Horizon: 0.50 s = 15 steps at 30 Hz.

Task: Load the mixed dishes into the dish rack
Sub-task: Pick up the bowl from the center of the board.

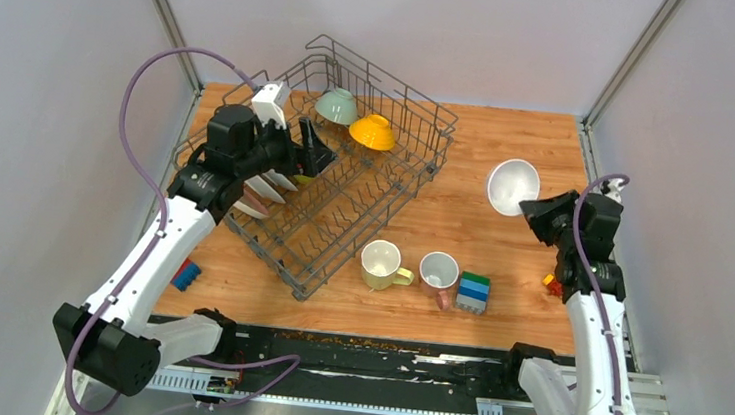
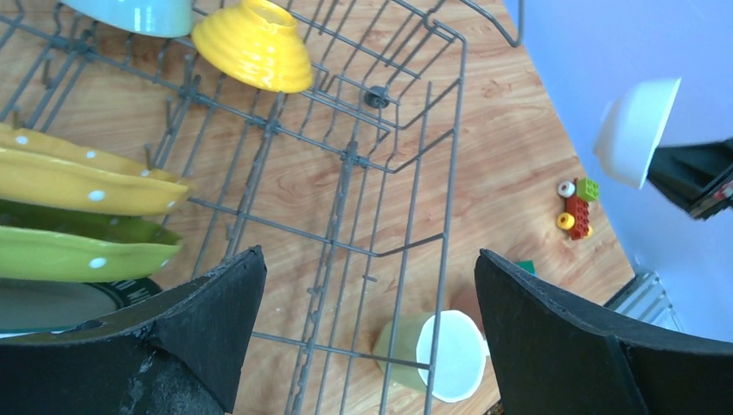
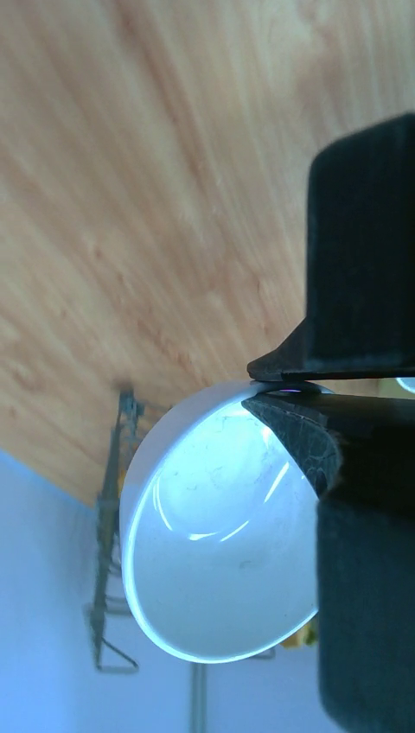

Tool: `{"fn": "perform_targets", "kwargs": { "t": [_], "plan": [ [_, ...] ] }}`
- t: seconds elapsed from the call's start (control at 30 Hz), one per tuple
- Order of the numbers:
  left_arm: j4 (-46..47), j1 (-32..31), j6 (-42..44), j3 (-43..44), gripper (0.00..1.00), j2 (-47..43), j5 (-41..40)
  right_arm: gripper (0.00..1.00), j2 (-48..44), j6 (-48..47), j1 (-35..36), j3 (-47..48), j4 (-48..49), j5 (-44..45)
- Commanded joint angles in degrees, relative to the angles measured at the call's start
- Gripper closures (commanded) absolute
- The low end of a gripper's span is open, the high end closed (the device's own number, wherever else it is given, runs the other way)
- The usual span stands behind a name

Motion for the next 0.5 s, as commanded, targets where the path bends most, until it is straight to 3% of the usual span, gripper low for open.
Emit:
{"fn": "perform_targets", "kwargs": {
  "t": [0.0, 0.27, 0.47],
  "plan": [
    [0.0, -3.0, 2.3, 3.8, 0.04, 1.3, -1.0, 1.00, -0.5, -5.5, 4.5, 7.7, 7.8, -6.7],
    [-1.0, -8.3, 3.9, 7.1, 0.05, 2.2, -4.2, 1.00, 7.3, -16.7, 27.1, 18.3, 8.0, 4.6],
    [-0.2, -10.2, 4.8, 7.6, 0.05, 1.1, -3.8, 1.00, 13.9, -20.3, 34.4, 22.8, 7.9, 5.3]
  ]
}}
